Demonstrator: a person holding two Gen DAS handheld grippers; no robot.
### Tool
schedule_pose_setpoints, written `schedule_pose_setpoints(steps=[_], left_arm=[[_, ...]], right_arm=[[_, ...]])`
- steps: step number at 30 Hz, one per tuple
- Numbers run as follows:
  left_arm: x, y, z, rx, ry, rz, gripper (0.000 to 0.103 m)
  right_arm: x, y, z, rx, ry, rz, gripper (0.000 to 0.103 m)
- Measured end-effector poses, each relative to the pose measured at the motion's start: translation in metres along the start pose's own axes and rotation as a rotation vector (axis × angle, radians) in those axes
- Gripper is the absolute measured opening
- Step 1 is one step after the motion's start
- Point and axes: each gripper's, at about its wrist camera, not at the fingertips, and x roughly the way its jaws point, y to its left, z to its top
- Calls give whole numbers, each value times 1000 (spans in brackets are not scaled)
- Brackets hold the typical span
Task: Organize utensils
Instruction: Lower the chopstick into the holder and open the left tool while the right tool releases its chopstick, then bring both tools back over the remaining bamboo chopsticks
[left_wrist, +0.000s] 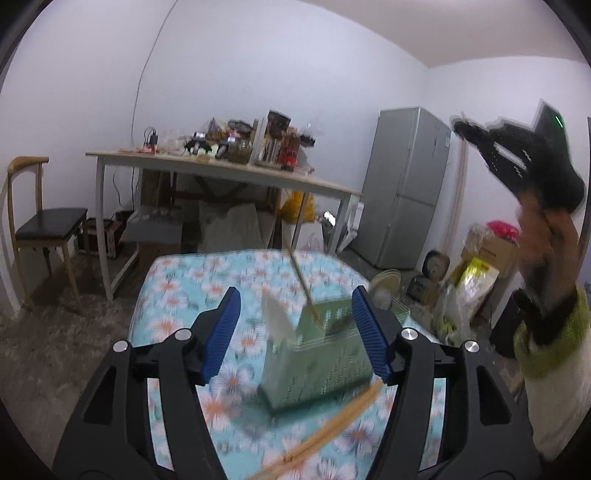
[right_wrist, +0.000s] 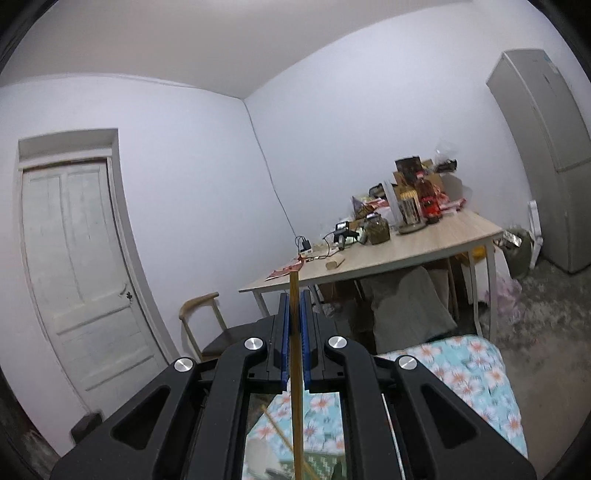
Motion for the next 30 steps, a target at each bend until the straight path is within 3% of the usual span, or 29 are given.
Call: schedule_pose_setpoints(steps=[7,14,15,18,19,30], left_arm=[[-2,11,-41,-15,87,5,60],[-2,20,-58,-32,117,4,60],[-1,21,-58,-34,118,4,60],[2,21,-57,-37,119,4,60],[2,21,-57,-37,119,4,60],[6,8,-60,-7,136,-1,60]], right_arm=[[66,8,-22,-62,34,-46,6],[110,-4,-79,-91,221,-108,7],[109,-6,-82,-83,233,-110,9],[95,-11,-80,-61,210,-115,33],[90,-11,-79,-53,199,-112,36],[5,-29,-72,69,149,-98,45]])
